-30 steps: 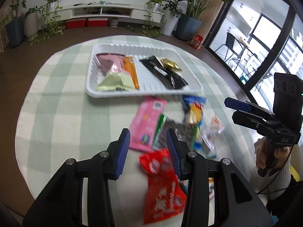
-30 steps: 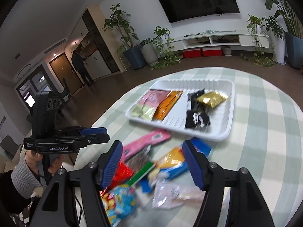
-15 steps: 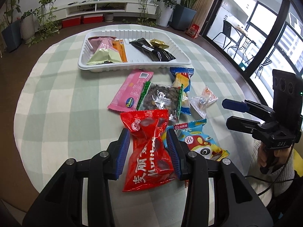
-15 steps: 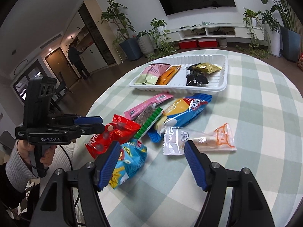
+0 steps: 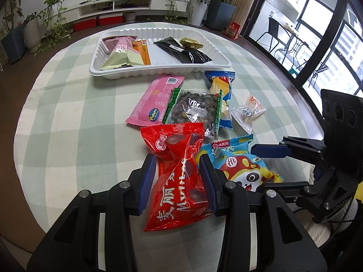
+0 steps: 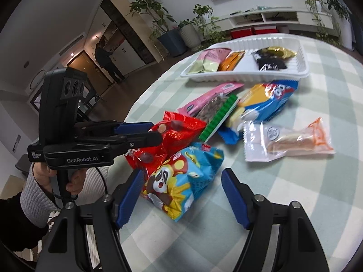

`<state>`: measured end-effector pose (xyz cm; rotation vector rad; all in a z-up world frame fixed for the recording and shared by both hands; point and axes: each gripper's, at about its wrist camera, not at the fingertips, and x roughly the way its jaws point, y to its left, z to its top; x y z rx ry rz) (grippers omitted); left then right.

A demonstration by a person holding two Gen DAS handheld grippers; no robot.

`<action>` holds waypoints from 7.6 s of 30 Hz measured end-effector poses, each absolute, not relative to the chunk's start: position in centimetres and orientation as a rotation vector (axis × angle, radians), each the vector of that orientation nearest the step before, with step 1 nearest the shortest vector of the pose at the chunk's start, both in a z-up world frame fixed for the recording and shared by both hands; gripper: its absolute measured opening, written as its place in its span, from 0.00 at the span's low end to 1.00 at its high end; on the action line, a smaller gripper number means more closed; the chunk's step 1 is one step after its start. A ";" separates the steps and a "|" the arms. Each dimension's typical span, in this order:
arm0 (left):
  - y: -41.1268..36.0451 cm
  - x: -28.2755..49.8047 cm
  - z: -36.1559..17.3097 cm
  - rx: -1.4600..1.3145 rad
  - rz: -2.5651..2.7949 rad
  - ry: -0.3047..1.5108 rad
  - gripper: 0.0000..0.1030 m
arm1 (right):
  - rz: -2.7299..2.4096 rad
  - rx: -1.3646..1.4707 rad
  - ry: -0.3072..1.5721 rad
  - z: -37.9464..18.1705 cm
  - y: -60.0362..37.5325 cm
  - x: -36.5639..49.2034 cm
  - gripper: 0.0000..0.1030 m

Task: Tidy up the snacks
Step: 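Grasp the red packet with the left tool and lift it, then carry red Maltesers bag toward tray while right tool grasps panda chip bag, then lower both bags into the white tray and open both tools, then grasp pink Potoro stick with left tool while right tool grasps blue bar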

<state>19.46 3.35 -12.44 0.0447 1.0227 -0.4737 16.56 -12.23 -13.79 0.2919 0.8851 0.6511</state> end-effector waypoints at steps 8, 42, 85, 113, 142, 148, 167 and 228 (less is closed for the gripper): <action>3.1 19.8 -13.3 0.061 -0.476 1.036 0.37 | 0.658 0.458 0.949 -15.9 -12.8 17.7 0.72; 2.6 20.3 -15.2 0.084 -0.509 1.038 0.35 | 0.659 0.505 0.931 -16.8 -12.8 18.1 0.37; 7.6 21.4 -9.0 -0.131 -0.519 0.934 0.25 | 0.814 0.998 0.849 -16.1 -17.8 19.0 0.33; 1.3 37.7 -7.8 -0.149 -0.535 0.925 0.25 | 0.568 0.953 0.714 -11.8 -24.7 33.8 0.33; -1.9 40.8 -9.5 -0.033 -0.443 0.861 0.27 | 0.416 0.547 0.648 -9.2 -23.5 35.8 0.57; -0.4 36.2 -8.1 -0.009 -0.440 0.822 0.27 | 0.420 0.466 0.618 -7.1 -22.5 32.9 0.61; 2.2 28.1 -12.4 0.025 -0.455 0.937 0.27 | 0.375 0.310 0.753 -10.4 -19.2 21.8 0.66; 1.8 30.5 -16.5 0.080 -0.508 0.921 0.29 | 0.211 0.320 0.918 -14.2 -14.5 27.1 0.48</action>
